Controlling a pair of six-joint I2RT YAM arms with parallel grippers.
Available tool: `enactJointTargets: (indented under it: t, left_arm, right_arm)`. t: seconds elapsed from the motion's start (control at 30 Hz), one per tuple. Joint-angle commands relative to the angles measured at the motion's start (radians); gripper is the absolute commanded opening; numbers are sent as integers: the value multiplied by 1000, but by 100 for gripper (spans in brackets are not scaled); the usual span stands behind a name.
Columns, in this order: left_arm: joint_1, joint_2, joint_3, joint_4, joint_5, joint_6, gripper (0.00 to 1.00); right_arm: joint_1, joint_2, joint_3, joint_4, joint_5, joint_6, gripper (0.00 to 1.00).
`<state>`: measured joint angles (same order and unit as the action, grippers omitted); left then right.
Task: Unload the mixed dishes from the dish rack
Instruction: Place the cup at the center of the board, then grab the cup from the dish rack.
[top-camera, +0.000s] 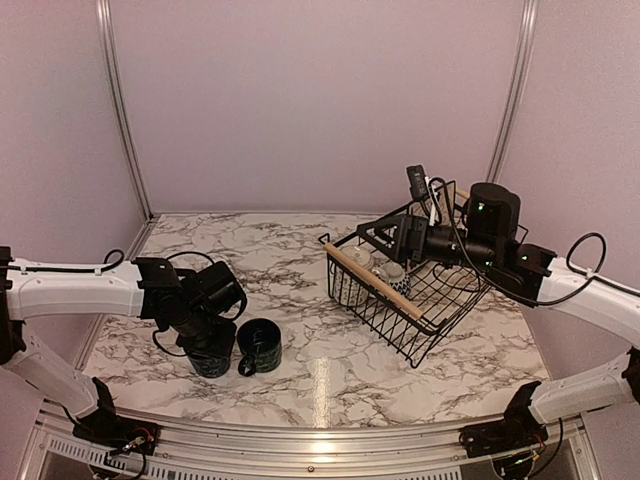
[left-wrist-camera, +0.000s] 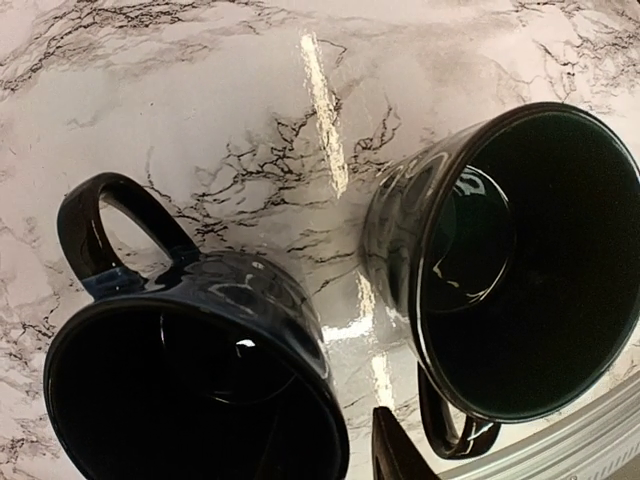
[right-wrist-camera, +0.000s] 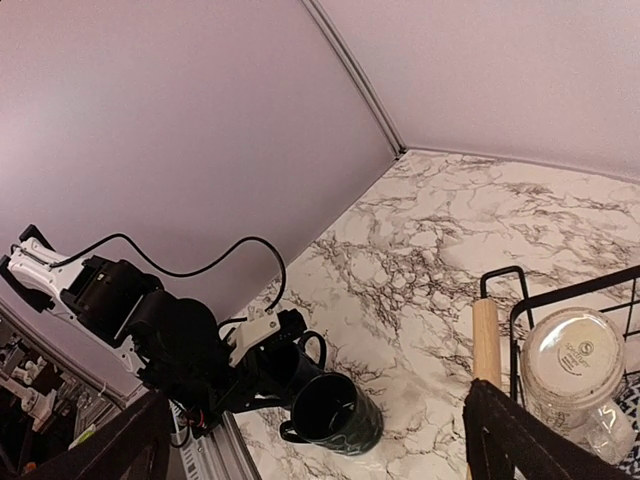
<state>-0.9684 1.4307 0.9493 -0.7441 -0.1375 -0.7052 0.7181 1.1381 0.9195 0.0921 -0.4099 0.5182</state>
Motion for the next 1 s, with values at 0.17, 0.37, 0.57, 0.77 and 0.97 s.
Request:
enactJointTargets:
  t: [0.17,0.37,0.57,0.77,0.97]
  left_arm:
    - [-6,-186,76,-8,-78,18,52]
    - [-6,-308,86,44,-121,58,70]
    - [-6,-388,100,203,-110,118,82]
    - [-6,-453,68,383,-63,148,95]
    - [-6,-484,33,490,-9,145,99]
  right_arm:
    - [1,-30,138,-274,216,-136,99]
    - [-7,2,240,-500,478,-261,99]
    - [-109,69,309,-665,480,-362,99]
    - [-124,71,280,-672,425,-512,99]
    - [-162,192,316,-766,382,-517,97]
